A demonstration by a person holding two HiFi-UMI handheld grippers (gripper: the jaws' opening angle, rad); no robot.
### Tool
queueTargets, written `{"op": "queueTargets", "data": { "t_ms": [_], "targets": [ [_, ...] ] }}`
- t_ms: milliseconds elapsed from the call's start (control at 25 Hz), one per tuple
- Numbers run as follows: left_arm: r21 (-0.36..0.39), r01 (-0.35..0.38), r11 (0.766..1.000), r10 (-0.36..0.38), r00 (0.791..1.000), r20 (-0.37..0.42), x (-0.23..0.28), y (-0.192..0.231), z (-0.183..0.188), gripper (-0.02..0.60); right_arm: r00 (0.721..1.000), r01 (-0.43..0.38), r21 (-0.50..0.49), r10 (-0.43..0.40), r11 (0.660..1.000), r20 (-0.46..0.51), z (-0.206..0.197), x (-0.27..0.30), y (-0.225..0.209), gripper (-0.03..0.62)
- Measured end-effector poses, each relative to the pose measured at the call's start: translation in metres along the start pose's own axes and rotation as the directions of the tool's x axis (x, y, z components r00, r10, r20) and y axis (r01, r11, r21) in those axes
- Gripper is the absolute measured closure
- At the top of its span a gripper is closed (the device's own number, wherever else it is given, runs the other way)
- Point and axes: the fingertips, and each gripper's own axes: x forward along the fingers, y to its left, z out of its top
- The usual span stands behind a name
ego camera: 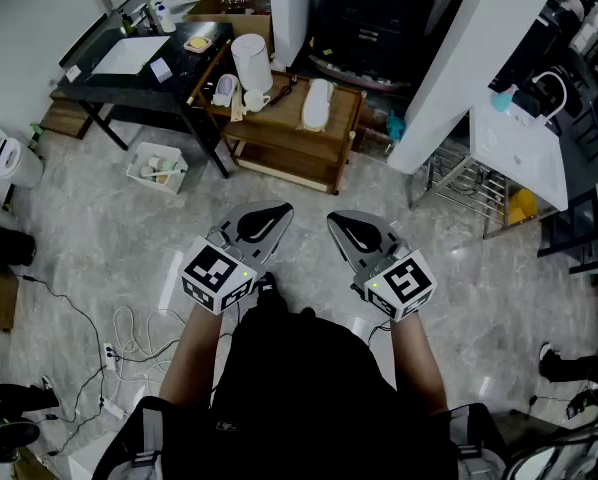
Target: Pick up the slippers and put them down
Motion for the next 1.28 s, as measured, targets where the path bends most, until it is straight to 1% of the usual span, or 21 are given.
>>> {"op": "queueTargets", "data": {
  "t_ms": [240, 400, 480, 600, 800, 1040, 1280],
  "targets": [
    [-0.005, 0.007, 1.000, -0.007, 1.000, 0.006, -0.003, 0.023, 0.001, 0.569, 1.000, 0.003, -0.008, -0.003, 1.000, -0.018, -0.001, 0.023, -0.003, 0.588],
    [-0.024, 0.009, 1.000, -0.009, 1.000, 0.005, -0.004, 0.049, -0.002, 0.569, 0.999, -0.034, -0.025, 0.033, 0.999, -0.038, 0.001, 0.047, 0.001, 0.587],
    [-0.030, 0.016, 0.999, -0.016, 1.000, 0.002, -0.002, 0.060, -0.004, 0.569, 0.998, -0.035, -0.041, 0.032, 0.999, -0.060, -0.001, 0.059, -0.001, 0.586],
    [-0.039, 0.031, 0.999, -0.031, 1.000, -0.001, 0.000, 0.079, -0.007, 0.569, 0.997, -0.012, -0.051, 0.008, 0.999, -0.075, -0.002, 0.078, -0.007, 0.586],
    [-0.045, 0.057, 0.997, -0.057, 0.998, 0.000, 0.005, 0.115, -0.009, 0.569, 0.998, -0.003, -0.018, 0.002, 1.000, -0.060, 0.004, 0.110, -0.019, 0.586],
    [-0.056, 0.114, 0.992, -0.114, 0.993, -0.007, 0.014, 0.154, -0.015, 0.569, 0.996, 0.058, -0.006, -0.058, 0.998, -0.073, 0.004, 0.142, -0.037, 0.586],
    [-0.047, 0.183, 0.982, -0.184, 0.983, -0.025, 0.021, 0.180, -0.023, 0.569, 0.988, 0.124, 0.023, -0.121, 0.992, -0.096, -0.010, 0.162, -0.046, 0.586]
  ]
}}
